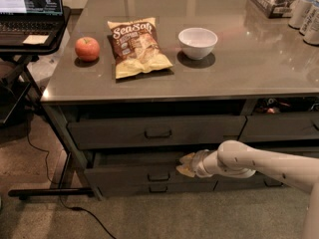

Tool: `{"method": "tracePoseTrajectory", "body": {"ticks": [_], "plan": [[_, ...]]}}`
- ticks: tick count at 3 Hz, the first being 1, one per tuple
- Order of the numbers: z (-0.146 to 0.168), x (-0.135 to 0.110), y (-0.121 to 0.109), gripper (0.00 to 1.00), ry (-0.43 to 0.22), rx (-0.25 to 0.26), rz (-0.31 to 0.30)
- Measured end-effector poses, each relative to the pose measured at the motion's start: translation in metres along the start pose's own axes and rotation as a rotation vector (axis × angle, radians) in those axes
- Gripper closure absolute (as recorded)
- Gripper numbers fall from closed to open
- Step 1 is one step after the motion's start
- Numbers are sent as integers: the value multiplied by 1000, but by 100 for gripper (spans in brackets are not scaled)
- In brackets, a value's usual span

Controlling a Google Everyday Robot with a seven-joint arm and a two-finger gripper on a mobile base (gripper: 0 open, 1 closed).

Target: Open middle drawer

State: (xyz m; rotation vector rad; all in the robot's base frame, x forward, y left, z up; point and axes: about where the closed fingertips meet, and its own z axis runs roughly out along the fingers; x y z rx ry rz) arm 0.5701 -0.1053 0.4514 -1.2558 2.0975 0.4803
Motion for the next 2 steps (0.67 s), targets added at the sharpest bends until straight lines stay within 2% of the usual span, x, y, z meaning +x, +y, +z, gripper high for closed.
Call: {"method": "tracePoseTrajectory", "body": {"ticks": [1, 2], "plan": [[4, 14, 21, 11, 9, -4, 24], [2, 12, 21, 0, 9, -4, 24]]}}
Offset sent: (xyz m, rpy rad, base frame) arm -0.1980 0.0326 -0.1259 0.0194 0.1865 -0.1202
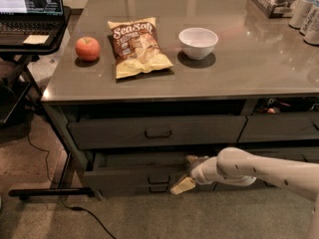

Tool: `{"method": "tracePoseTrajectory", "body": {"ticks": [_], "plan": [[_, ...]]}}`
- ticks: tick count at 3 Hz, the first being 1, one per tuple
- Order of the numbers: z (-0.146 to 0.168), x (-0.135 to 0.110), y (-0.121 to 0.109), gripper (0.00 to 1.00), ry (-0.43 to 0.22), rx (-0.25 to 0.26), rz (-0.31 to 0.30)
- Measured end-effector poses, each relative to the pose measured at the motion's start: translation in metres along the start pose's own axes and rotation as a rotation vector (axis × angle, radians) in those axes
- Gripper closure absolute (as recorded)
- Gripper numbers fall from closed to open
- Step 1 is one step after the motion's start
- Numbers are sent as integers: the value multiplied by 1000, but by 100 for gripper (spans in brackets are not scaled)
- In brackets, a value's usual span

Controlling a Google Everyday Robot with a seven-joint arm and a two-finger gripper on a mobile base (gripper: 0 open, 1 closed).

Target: Open middle drawer

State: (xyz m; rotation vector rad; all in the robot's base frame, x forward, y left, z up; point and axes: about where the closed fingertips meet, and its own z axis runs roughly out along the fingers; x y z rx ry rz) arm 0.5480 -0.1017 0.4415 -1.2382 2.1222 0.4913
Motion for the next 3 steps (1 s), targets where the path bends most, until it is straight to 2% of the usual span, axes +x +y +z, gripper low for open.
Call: {"method": "tracePoseTrajectory", "body": {"ticks": [1, 2, 3], "plan": [[9, 26, 35, 0, 17, -12, 38], [7, 26, 40, 18, 21, -15, 46], [2, 21, 40, 42, 21, -15, 46]]}}
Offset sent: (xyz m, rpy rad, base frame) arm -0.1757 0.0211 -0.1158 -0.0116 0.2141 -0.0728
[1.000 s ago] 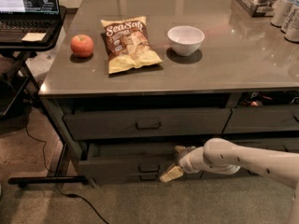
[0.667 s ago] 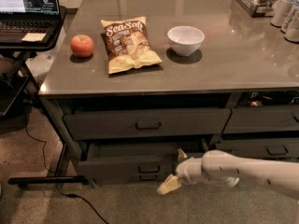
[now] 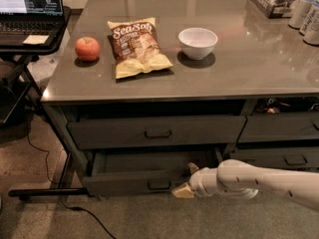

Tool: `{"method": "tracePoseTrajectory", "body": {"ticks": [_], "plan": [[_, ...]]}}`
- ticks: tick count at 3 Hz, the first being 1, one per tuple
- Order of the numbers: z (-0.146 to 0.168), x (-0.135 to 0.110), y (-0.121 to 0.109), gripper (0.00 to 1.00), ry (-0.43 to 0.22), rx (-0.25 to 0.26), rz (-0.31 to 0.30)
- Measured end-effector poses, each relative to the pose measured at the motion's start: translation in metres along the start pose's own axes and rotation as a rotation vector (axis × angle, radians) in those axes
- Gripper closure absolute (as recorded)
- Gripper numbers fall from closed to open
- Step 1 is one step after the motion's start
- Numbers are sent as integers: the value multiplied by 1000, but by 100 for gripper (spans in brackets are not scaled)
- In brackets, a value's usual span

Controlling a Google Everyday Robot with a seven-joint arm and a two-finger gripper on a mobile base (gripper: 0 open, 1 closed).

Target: Open middle drawer

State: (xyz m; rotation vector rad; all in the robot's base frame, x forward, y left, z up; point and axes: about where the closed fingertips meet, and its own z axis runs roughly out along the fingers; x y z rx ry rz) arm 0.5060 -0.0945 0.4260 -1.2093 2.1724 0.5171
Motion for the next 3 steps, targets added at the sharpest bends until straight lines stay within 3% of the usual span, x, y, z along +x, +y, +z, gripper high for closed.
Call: {"method": "tracePoseTrajectory", "body": {"ticks": [2, 3], "plan": [[-12, -4, -4, 88, 0, 0, 0], [-14, -1, -6, 100, 0, 0, 0]]}}
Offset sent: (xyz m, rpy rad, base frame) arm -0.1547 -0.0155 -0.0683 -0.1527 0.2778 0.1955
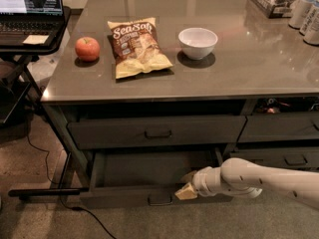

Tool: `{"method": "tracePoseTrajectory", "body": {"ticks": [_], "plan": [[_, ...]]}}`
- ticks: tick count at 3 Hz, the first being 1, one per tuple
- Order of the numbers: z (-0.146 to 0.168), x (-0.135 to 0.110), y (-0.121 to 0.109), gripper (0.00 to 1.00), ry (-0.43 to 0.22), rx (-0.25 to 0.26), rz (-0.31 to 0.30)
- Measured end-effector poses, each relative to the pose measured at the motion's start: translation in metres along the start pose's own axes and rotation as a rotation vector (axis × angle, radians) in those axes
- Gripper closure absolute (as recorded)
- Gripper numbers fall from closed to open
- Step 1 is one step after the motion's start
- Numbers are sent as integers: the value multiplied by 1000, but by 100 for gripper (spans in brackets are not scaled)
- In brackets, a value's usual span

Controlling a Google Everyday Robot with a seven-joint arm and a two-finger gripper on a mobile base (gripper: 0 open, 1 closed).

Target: Open middle drawer

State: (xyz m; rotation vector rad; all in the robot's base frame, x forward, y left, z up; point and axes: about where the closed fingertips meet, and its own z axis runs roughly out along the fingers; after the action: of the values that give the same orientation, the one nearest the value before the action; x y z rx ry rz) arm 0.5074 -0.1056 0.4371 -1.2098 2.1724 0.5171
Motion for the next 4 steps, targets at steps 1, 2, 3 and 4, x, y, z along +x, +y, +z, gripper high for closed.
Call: {"method": "tracePoseTrajectory", "body": {"ticks": [1, 2, 3, 4], "plan": [[-1, 17, 22, 100, 70, -67, -69], [-3, 15, 22, 100, 71, -68, -70], [-5, 20, 31, 100, 94, -98, -90], [-8, 28, 43, 100, 126, -135, -125]]}}
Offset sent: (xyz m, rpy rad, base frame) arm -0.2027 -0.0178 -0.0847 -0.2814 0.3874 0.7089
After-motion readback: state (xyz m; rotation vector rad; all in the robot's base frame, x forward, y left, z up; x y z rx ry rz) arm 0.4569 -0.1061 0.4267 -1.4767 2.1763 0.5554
